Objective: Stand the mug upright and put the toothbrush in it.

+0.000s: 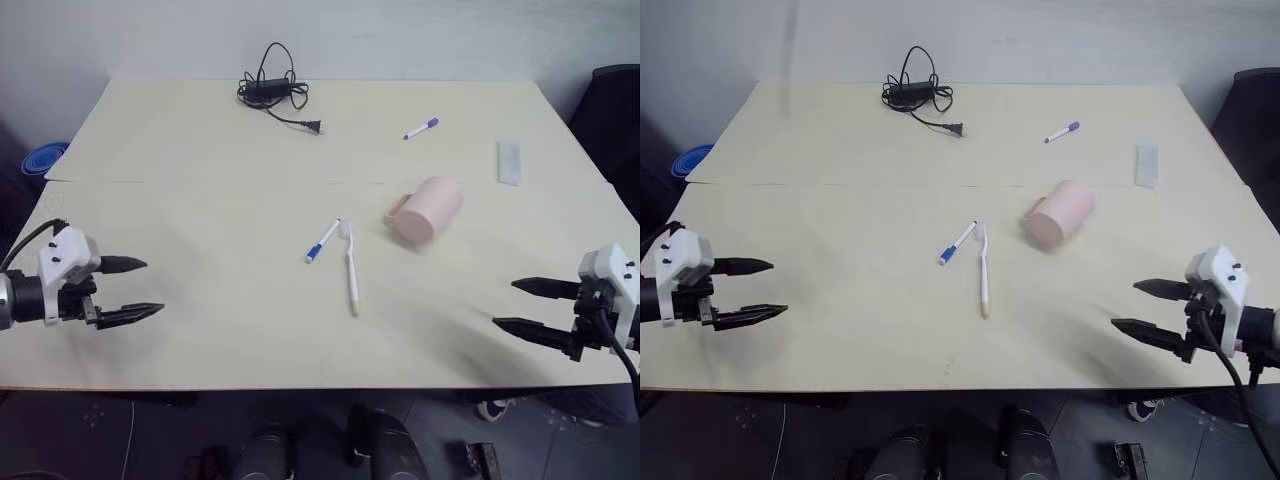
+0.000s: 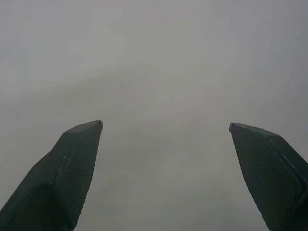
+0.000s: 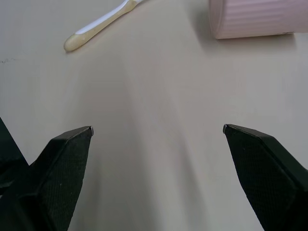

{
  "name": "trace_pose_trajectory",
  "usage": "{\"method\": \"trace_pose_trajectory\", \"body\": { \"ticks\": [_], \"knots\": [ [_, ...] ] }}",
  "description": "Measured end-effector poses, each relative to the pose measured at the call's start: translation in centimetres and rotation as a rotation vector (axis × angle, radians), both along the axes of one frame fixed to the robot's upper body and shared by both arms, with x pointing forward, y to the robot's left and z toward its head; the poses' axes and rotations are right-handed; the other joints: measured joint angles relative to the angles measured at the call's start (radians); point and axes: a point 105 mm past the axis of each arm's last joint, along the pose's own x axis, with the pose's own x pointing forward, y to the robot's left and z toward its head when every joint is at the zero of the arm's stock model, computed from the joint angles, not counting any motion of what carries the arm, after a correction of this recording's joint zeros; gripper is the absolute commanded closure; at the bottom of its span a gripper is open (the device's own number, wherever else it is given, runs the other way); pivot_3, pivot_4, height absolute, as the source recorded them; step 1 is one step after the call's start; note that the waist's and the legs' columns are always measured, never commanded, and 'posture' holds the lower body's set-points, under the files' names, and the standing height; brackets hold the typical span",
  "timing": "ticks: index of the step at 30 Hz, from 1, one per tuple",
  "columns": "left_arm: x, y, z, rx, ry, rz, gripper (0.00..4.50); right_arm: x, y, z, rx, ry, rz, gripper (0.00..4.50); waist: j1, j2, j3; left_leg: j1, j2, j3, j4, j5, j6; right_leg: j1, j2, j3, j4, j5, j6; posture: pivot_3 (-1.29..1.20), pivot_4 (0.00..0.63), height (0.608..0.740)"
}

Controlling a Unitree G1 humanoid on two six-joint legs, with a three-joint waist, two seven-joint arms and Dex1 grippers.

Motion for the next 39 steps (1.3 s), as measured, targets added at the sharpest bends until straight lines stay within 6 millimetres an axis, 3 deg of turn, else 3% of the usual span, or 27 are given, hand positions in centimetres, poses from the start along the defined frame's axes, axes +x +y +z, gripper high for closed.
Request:
{"method": "trace_pose_trajectory", "body": {
  "ticks": [8, 20, 23, 25, 31, 39],
  "knots": [
    [0.9, -1.0, -1.3, 0.031, 0.003, -0.015, 0.03, 0.1, 0.4, 0.3, -0.015, -0.018, 0.003, 0.0, 0.003, 0.0, 0.0, 0.001, 0.0, 0.001, 0.0, 0.0, 0.0, 0.0, 0.0, 0.0, 0.001, 0.0, 0.0, 0.0, 0.15, 0.74],
    [1.8, -1.5, -0.8, -0.011, 0.03, 0.008, 0.03, 0.3, 0.5, -0.1, 0.019, -0.001, -0.044, 0.0, 0.002, 0.0, 0.0, 0.003, -0.001, 0.003, 0.0, 0.0, 0.0, 0.0, 0.001, 0.002, 0.003, 0.0, 0.0, 0.0, 0.15, 0.74],
    [4.0, -4.1, 0.5, -0.1, -0.026, 0.009, 0.03, 0.2, 1.7, 0.4, 0.072, 0.004, -0.017, 0.0, 0.017, 0.0, 0.0, 0.004, -0.003, 0.003, 0.0, 0.001, 0.001, 0.001, 0.001, 0.003, 0.005, 0.0, 0.0, 0.0, 0.15, 0.74],
    [5.3, -7.2, 1.3, -0.159, -0.028, -0.02, 0.03, -0.4, 3.3, 0.2, 0.072, 0.007, 0.023, 0.0, 0.032, -0.001, 0.0, 0.003, -0.004, 0.0, 0.001, 0.002, 0.002, 0.003, 0.001, 0.003, 0.005, 0.0, 0.001, 0.0, 0.15, 0.74],
    [7.8, -15.3, 2.9, -0.205, 0.124, -0.03, 0.03, -1.1, 8.2, 1.7, 0.094, -0.075, 0.147, 0.0, 0.036, -0.002, 0.0, 0.004, -0.006, 0.002, 0.003, 0.003, 0.003, 0.005, 0.002, 0.004, 0.004, 0.002, 0.004, 0.0, 0.15, 0.74],
    [10.8, -22.6, 2.4, -0.163, 0.25, 0.043, 0.03, -1.8, 12.2, 2.5, 0.111, -0.136, 0.239, 0.0, 0.03, -0.004, 0.0, 0.004, -0.006, 0.001, 0.003, 0.004, 0.004, 0.006, 0.003, 0.003, 0.003, 0.002, 0.004, 0.0, 0.15, 0.74]
  ]
}}
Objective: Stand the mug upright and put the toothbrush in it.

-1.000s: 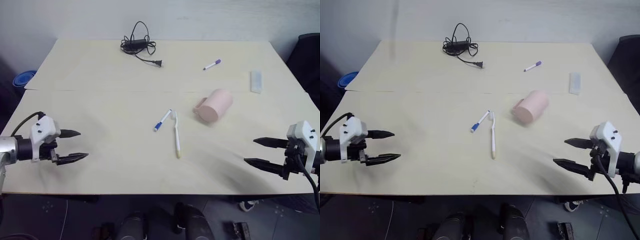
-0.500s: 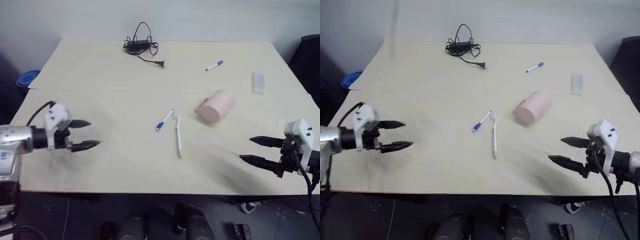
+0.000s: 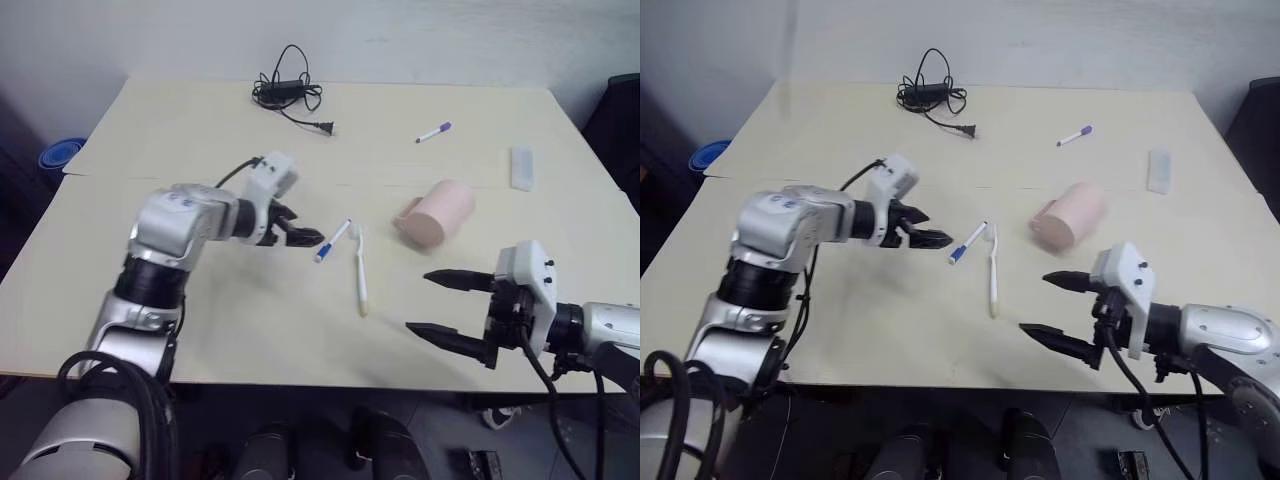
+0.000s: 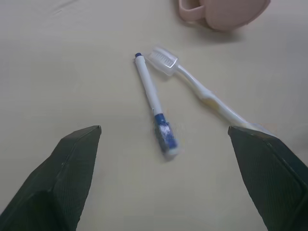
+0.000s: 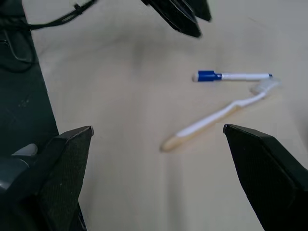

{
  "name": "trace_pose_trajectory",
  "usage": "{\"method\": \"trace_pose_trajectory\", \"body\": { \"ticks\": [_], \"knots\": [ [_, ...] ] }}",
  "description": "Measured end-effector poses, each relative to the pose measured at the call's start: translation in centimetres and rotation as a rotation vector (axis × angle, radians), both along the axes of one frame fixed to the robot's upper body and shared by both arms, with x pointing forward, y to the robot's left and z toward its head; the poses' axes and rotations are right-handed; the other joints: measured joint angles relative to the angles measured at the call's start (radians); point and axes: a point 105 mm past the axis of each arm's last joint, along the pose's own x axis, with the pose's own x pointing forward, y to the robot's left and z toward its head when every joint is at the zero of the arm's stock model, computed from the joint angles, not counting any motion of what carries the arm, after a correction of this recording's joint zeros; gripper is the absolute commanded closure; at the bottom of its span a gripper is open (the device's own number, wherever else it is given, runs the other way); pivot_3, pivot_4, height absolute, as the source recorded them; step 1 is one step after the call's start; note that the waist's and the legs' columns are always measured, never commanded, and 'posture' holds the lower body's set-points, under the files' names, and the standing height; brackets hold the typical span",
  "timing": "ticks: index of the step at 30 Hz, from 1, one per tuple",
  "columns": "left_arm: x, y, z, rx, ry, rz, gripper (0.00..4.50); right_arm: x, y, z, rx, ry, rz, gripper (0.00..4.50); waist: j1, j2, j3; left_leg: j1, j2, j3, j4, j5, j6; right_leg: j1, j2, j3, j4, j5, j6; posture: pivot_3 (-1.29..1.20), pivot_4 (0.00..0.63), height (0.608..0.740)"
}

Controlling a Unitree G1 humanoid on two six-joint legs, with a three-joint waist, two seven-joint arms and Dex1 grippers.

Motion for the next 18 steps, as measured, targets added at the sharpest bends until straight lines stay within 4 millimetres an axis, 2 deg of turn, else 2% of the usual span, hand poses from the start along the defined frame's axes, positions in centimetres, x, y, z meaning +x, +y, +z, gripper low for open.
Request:
{"method": "trace_pose_trajectory", "body": {
  "ticks": [1, 4, 6, 13, 18],
  "knots": [
    [0.1, -0.2, -0.2, 0.014, 0.005, 0.0, 0.03, 0.0, 0.1, 0.1, 0.002, -0.007, 0.002, 0.0, -0.001, 0.0, 0.0, 0.0, 0.0, 0.0, 0.0, 0.0, 0.0, 0.0, 0.0, 0.0, 0.0, 0.0, 0.0, 0.0, 0.15, 0.74],
    [1.7, -0.8, -2.6, 0.151, 0.02, 0.048, 0.03, 0.2, 0.5, 0.4, 0.006, -0.033, -0.013, 0.0, -0.003, 0.0, 0.0, 0.0, 0.0, 0.0, 0.0, 0.0, 0.0, 0.0, 0.0, 0.0, 0.0, 0.0, 0.0, 0.0, 0.15, 0.74],
    [2.1, -1.3, -3.9, 0.18, 0.045, 0.058, 0.03, 0.1, 0.7, 0.4, 0.015, -0.032, -0.02, 0.0, -0.003, -0.001, 0.001, -0.001, 0.0, 0.0, 0.0, 0.0, 0.0, 0.0, 0.0, -0.001, 0.0, 0.0, 0.0, 0.0, 0.15, 0.74],
    [3.7, -3.1, -4.1, 0.199, 0.021, 0.047, 0.03, 0.1, 0.8, 0.2, 0.028, -0.039, -0.057, 0.0, 0.001, -0.001, 0.001, -0.001, -0.001, -0.001, 0.002, 0.0, 0.001, 0.001, -0.001, -0.001, -0.001, 0.0, 0.001, 0.0, 0.15, 0.74],
    [4.7, -4.2, -4.3, 0.184, 0.02, 0.067, 1.52, 0.0, 1.1, 0.2, 0.042, -0.042, -0.065, 0.0, 0.014, -0.002, 0.001, -0.002, -0.001, -0.003, 0.007, -0.002, 0.004, 0.002, -0.003, -0.003, -0.003, 0.001, 0.001, 0.0, 0.15, 0.74]
  ]
}}
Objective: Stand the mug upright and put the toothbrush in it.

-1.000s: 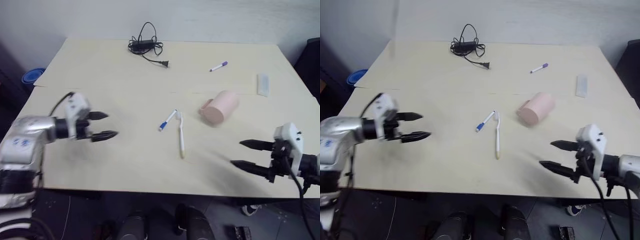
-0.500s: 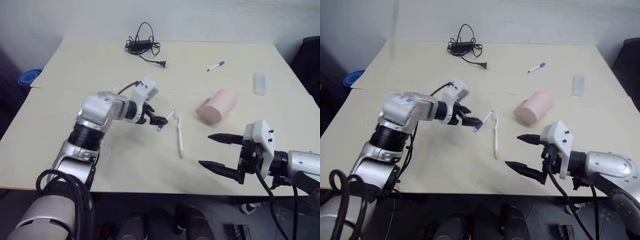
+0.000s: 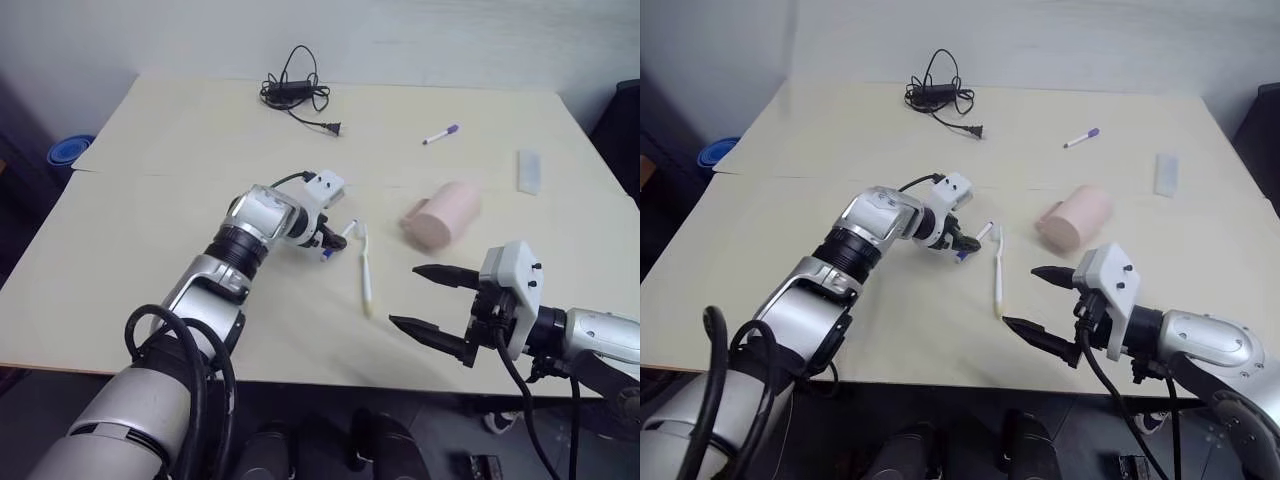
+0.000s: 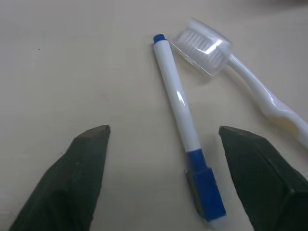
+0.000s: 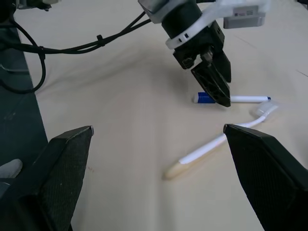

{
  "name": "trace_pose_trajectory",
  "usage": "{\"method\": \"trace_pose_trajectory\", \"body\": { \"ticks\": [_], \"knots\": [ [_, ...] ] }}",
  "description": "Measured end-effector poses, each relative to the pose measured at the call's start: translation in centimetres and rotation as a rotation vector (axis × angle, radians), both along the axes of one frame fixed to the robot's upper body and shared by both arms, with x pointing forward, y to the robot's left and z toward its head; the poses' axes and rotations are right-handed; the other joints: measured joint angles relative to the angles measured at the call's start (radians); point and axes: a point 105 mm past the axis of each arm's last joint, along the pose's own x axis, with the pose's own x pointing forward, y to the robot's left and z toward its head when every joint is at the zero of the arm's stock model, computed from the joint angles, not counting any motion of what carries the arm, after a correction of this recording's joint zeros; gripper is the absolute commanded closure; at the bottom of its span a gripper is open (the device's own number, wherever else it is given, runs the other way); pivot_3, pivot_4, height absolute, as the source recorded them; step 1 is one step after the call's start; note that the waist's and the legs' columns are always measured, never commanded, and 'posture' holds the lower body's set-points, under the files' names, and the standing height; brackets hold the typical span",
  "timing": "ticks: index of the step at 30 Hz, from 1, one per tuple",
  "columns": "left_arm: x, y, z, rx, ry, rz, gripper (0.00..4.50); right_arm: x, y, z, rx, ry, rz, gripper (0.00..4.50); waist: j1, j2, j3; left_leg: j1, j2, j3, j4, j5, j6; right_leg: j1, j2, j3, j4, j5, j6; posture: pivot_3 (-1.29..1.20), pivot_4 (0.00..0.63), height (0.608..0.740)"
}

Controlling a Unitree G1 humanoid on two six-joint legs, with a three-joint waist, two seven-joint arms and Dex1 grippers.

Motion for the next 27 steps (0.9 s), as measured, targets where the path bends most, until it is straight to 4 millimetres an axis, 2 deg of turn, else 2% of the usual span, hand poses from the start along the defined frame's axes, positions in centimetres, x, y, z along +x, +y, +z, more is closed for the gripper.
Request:
{"method": "trace_pose_trajectory", "body": {
  "ticks": [10, 13, 16, 18, 20, 23, 27],
  "knots": [
    [0.1, -0.2, -0.2, -0.028, 0.021, -0.001, 4.49, 0.5, -0.5, 0.3, -0.001, -0.029, -0.041, 0.0, 0.003, 0.0, 0.0, -0.008, -0.001, -0.003, 0.006, -0.002, 0.003, -0.001, 0.0, -0.002, 0.001, 0.002, 0.003, 0.0, 0.15, 0.74],
    [0.1, 0.0, -0.2, -0.028, 0.026, 0.001, 4.5, 1.2, -1.3, 0.1, -0.01, -0.034, -0.089, 0.0, 0.002, 0.0, 0.0, -0.008, -0.001, -0.003, 0.006, -0.002, 0.003, -0.001, 0.0, -0.002, 0.001, 0.002, 0.003, 0.0, 0.15, 0.74],
    [0.2, 1.6, 0.1, -0.025, 0.043, 0.035, 4.5, 1.8, -2.0, 0.1, -0.018, -0.047, -0.125, 0.0, -0.008, 0.0, 0.0, -0.008, 0.0, -0.003, 0.005, -0.002, 0.003, -0.002, 0.001, -0.002, 0.001, 0.002, 0.003, 0.0, 0.15, 0.74],
    [0.5, 3.7, 0.5, -0.022, 0.056, 0.098, 4.5, 2.1, -2.2, 0.0, -0.027, -0.054, -0.141, 0.0, -0.023, 0.0, 0.0, -0.007, 0.0, -0.003, 0.005, -0.002, 0.003, -0.002, 0.001, -0.001, 0.001, 0.002, 0.003, 0.0, 0.15, 0.74],
    [0.8, 6.9, 1.0, -0.026, 0.058, 0.197, 4.5, 2.3, -2.3, 0.1, -0.025, -0.06, -0.146, 0.0, -0.035, 0.0, 0.0, -0.008, 0.001, -0.001, 0.004, -0.001, 0.002, -0.004, 0.001, -0.001, 0.003, 0.002, 0.003, 0.0, 0.15, 0.74],
    [0.4, 13.7, 1.5, -0.022, 0.035, 0.376, 4.5, 2.7, -2.1, 0.3, -0.013, -0.07, -0.139, 0.0, -0.05, 0.0, 0.0, -0.007, 0.001, 0.0, 0.003, -0.001, 0.0, -0.006, 0.001, 0.0, 0.004, 0.001, 0.002, 0.0, 0.15, 0.74],
    [-2.8, 24.4, 0.8, 0.022, 0.002, 0.635, 4.5, 3.3, -0.9, 0.0, -0.006, -0.053, -0.073, 0.0, -0.065, -0.001, 0.0, -0.006, 0.002, 0.001, 0.002, -0.001, -0.001, -0.007, 0.002, 0.001, 0.004, 0.001, 0.001, 0.0, 0.15, 0.74]
  ]
}}
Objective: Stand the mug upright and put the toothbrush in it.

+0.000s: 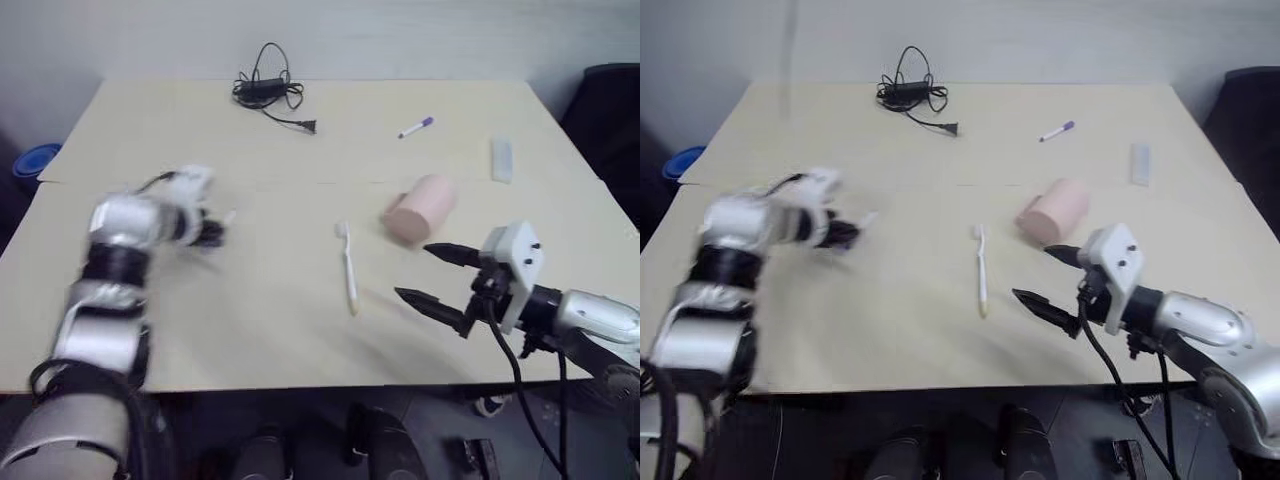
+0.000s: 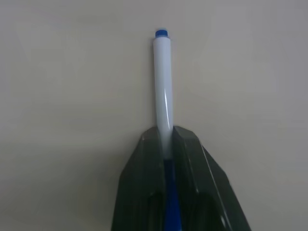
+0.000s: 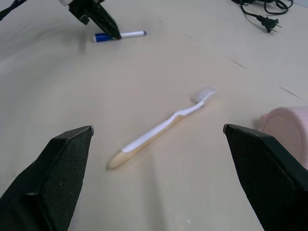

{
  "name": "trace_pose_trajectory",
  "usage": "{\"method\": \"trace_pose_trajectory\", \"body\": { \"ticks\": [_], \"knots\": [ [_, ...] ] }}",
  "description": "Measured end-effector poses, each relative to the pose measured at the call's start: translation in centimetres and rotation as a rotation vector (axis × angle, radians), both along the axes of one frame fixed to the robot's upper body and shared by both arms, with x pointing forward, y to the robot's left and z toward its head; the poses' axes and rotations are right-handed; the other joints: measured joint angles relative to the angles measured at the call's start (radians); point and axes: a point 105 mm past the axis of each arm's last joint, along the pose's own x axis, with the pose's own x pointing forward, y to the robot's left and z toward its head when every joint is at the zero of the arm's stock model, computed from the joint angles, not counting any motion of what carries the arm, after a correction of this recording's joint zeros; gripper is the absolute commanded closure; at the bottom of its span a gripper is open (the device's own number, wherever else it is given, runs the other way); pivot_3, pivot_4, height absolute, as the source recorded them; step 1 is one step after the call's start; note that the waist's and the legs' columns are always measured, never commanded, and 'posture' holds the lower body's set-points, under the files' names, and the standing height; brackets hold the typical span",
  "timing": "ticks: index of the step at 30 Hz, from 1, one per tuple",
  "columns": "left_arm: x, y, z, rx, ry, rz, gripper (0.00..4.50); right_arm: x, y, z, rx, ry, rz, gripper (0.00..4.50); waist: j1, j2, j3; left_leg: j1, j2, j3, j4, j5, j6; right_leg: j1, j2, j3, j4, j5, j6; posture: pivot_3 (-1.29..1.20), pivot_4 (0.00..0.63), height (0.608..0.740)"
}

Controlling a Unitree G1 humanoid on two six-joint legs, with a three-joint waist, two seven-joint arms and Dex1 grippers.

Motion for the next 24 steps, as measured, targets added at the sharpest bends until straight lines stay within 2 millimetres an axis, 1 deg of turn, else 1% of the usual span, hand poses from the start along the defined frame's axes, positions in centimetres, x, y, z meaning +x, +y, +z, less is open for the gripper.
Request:
{"method": "trace_pose_trajectory", "body": {
  "ticks": [1, 2, 3, 4, 6, 7, 8, 11, 12, 14, 15, 16, 17, 18, 19, 21, 23, 24],
  "knots": [
    [-0.8, 2.0, -0.1, 0.016, 0.0, 0.063, 4.5, 0.2, 0.1, -0.1, 0.001, 0.007, 0.007, 0.0, 0.004, 0.0, 0.0, 0.0, 0.0, 0.0, 0.001, 0.0, 0.0, 0.0, 0.0, 0.0, 0.0, 0.0, 0.0, 0.0, 0.15, 0.74],
    [-1.5, 3.8, -0.1, 0.03, -0.001, 0.121, 4.15, 0.4, 0.3, -0.1, 0.0, 0.013, 0.02, 0.0, 0.009, 0.0, 0.0, 0.0, 0.0, 0.0, 0.002, 0.0, 0.0, 0.0, -0.001, 0.0, 0.001, 0.0, 0.0, 0.0, 0.15, 0.74],
    [-1.9, 4.8, -0.2, 0.034, -0.002, 0.158, 3.79, 0.6, 0.3, -0.1, 0.0, 0.012, 0.027, 0.0, 0.015, 0.0, 0.0, -0.001, -0.001, 0.0, 0.002, 0.0, 0.001, 0.0, -0.001, 0.0, 0.001, 0.0, 0.0, 0.0, 0.15, 0.74],
    [-2.6, 6.2, -0.3, 0.032, -0.002, 0.208, 3.59, 0.9, 0.6, -0.1, -0.005, 0.012, 0.041, 0.0, 0.019, 0.0, 0.0, -0.001, -0.001, 0.0, 0.003, -0.001, 0.001, 0.0, -0.002, 0.0, 0.001, 0.0, 0.0, 0.0, 0.15, 0.74],
    [-3.4, 7.6, -0.4, 0.02, -0.007, 0.256, 2.88, 1.4, 0.8, -0.1, -0.018, 0.007, 0.057, 0.0, 0.034, -0.001, 0.0, -0.002, -0.002, -0.001, 0.004, -0.001, 0.002, 0.0, -0.003, 0.0, 0.001, 0.0, 0.0, 0.0, 0.15, 0.74],
    [-3.5, 7.6, -0.4, 0.011, -0.008, 0.261, 2.67, 1.6, 0.9, -0.2, -0.027, 0.009, 0.06, 0.0, 0.043, -0.001, 0.0, -0.003, -0.003, -0.001, 0.004, -0.001, 0.002, 0.0, -0.003, 0.0, 0.001, 0.0, 0.0, 0.0, 0.15, 0.74],
    [-3.6, 7.5, -0.3, 0.008, -0.01, 0.258, 2.32, 1.9, 1.0, -0.3, -0.034, 0.012, 0.058, 0.0, 0.047, -0.002, 0.0, -0.003, -0.003, -0.002, 0.005, -0.001, 0.003, 0.0, -0.004, 0.0, 0.001, 0.0, 0.001, 0.0, 0.15, 0.74],
    [-4.4, 7.5, -0.4, 0.011, -0.006, 0.266, 1.45, 3.1, 1.3, -0.1, -0.041, -0.001, 0.043, 0.0, 0.044, -0.002, 0.0, -0.003, -0.003, -0.001, 0.004, -0.001, 0.002, 0.0, -0.003, 0.0, 0.001, 0.0, 0.001, 0.0, 0.15, 0.74],
    [-4.6, 7.6, -0.4, 0.012, -0.005, 0.27, 1.09, 3.5, 1.3, -0.1, -0.044, -0.002, 0.03, 0.0, 0.042, -0.002, -0.001, -0.003, -0.003, -0.001, 0.004, -0.001, 0.002, 0.0, -0.003, 0.0, 0.001, 0.0, 0.001, 0.0, 0.15, 0.74],
    [-5.3, 8.1, -0.3, 0.012, -0.004, 0.289, 0.5, 4.0, 1.3, -0.2, -0.051, 0.002, 0.009, 0.0, 0.04, -0.002, -0.001, -0.003, -0.002, -0.001, 0.004, -0.001, 0.001, 0.0, -0.003, 0.0, 0.001, 0.0, 0.001, 0.0, 0.15, 0.74],
    [-5.7, 8.4, -0.2, 0.019, -0.003, 0.299, 0.27, 4.2, 1.2, -0.2, -0.055, 0.005, -0.001, 0.0, 0.038, -0.002, -0.001, -0.003, -0.002, -0.001, 0.004, -0.001, 0.001, -0.001, -0.002, 0.0, 0.001, 0.0, 0.0, 0.0, 0.15, 0.74],
    [-6.2, 8.8, -0.1, 0.017, -0.005, 0.304, 0.27, 4.5, 1.4, -0.3, -0.056, 0.013, -0.012, 0.0, 0.035, -0.002, -0.001, -0.003, -0.002, -0.001, 0.003, -0.001, 0.001, -0.001, -0.002, 0.0, 0.001, 0.0, 0.0, 0.0, 0.15, 0.74],
    [-7.5, 9.3, 0.2, 0.009, -0.005, 0.287, 0.27, 5.2, 2.0, 0.0, -0.049, 0.014, -0.032, 0.0, 0.02, -0.004, 0.0, -0.002, -0.001, 0.001, 0.003, -0.001, 0.0, -0.002, -0.002, 0.0, 0.002, 0.0, 0.0, 0.0, 0.15, 0.74],
    [-9.0, 9.4, 0.8, -0.014, -0.005, 0.227, 0.27, 6.1, 2.7, 0.6, -0.031, 0.006, -0.067, 0.0, -0.001, -0.006, 0.001, -0.002, 0.002, 0.004, 0.003, -0.002, -0.002, -0.004, -0.004, 0.003, 0.003, 0.0, -0.001, 0.0, 0.15, 0.74],
    [-9.9, 8.8, 1.7, -0.047, -0.017, 0.159, 0.27, 6.9, 3.1, 1.2, -0.018, -0.002, -0.107, 0.0, -0.007, -0.006, 0.001, -0.002, 0.002, 0.002, 0.003, -0.002, -0.002, -0.004, -0.004, 0.002, 0.004, -0.001, -0.002, 0.0, 0.15, 0.74],
    [-11.2, 7.0, 4.7, -0.102, -0.074, -0.005, 0.27, 8.8, 3.9, 2.7, 0.02, -0.015, -0.197, 0.0, -0.009, -0.006, 0.001, -0.003, 0.003, -0.001, 0.004, -0.002, -0.006, -0.004, -0.004, 0.003, 0.004, -0.003, -0.006, 0.0, 0.15, 0.74],
    [-12.4, 6.0, 6.6, -0.099, -0.105, -0.123, 0.27, 10.5, 5.2, 3.9, 0.09, 0.004, -0.273, 0.0, -0.008, -0.004, 0.001, -0.002, 0.005, -0.003, 0.003, -0.002, -0.009, -0.003, -0.004, 0.004, 0.006, -0.005, -0.008, 0.0, 0.15, 0.74],
    [-12.6, 5.5, 7.1, -0.101, -0.117, -0.171, 0.27, 11.2, 5.6, 4.2, 0.119, 0.02, -0.31, 0.0, -0.007, -0.003, 0.002, -0.002, 0.005, -0.004, 0.002, -0.001, -0.01, -0.003, -0.003, 0.003, 0.006, -0.006, -0.009, 0.0, 0.15, 0.74]
  ]
}}
